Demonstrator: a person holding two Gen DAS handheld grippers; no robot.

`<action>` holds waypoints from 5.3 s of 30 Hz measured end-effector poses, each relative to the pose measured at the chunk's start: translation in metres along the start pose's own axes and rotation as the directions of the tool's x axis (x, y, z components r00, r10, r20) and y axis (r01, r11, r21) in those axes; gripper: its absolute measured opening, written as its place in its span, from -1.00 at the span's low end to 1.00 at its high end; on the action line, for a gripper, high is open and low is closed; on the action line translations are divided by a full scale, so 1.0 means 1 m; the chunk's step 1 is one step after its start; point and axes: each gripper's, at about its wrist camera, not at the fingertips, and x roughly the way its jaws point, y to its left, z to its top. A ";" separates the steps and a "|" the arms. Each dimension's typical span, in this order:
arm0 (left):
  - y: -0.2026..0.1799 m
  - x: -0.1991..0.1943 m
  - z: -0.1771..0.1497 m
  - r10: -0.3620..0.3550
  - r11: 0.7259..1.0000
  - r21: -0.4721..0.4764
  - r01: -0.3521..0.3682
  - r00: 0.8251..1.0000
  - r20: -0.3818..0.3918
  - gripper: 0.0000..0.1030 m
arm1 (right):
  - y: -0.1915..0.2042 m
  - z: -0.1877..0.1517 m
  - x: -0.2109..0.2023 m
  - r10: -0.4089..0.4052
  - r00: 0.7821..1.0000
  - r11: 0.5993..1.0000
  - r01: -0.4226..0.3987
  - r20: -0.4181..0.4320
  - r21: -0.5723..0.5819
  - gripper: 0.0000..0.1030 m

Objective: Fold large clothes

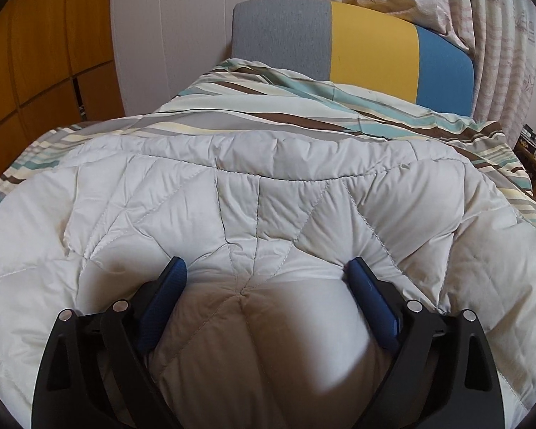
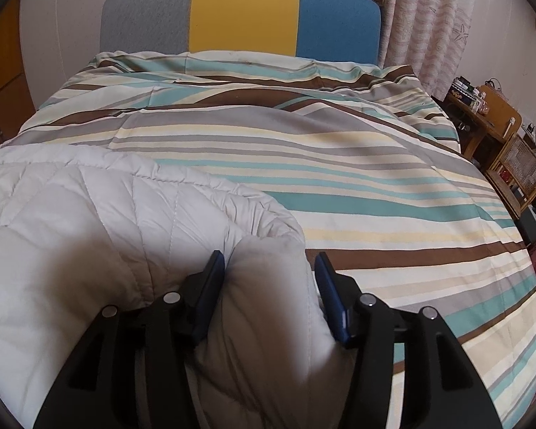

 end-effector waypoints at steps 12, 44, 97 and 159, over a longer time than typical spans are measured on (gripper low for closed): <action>0.003 -0.003 -0.001 -0.003 1.000 -0.001 0.003 1.000 0.007 0.77 | 0.060 0.007 -0.103 0.265 0.930 0.964 -0.263 0.253 -0.044 0.12; 0.016 -0.033 0.004 -0.110 0.994 -0.024 0.108 0.992 -0.064 0.87 | 0.110 -0.010 -0.030 0.325 0.942 0.942 -0.315 0.081 -0.112 0.14; 0.142 -0.141 -0.073 0.058 0.977 -0.210 -0.039 0.995 0.085 0.94 | 0.092 -0.063 -0.120 0.376 0.922 0.926 -0.369 0.095 -0.082 0.38; 0.036 -0.234 -0.050 -0.330 0.931 -0.013 0.364 0.859 0.390 -0.51 | 0.099 -0.156 -0.125 0.509 0.859 0.857 -0.500 0.054 -0.124 -0.68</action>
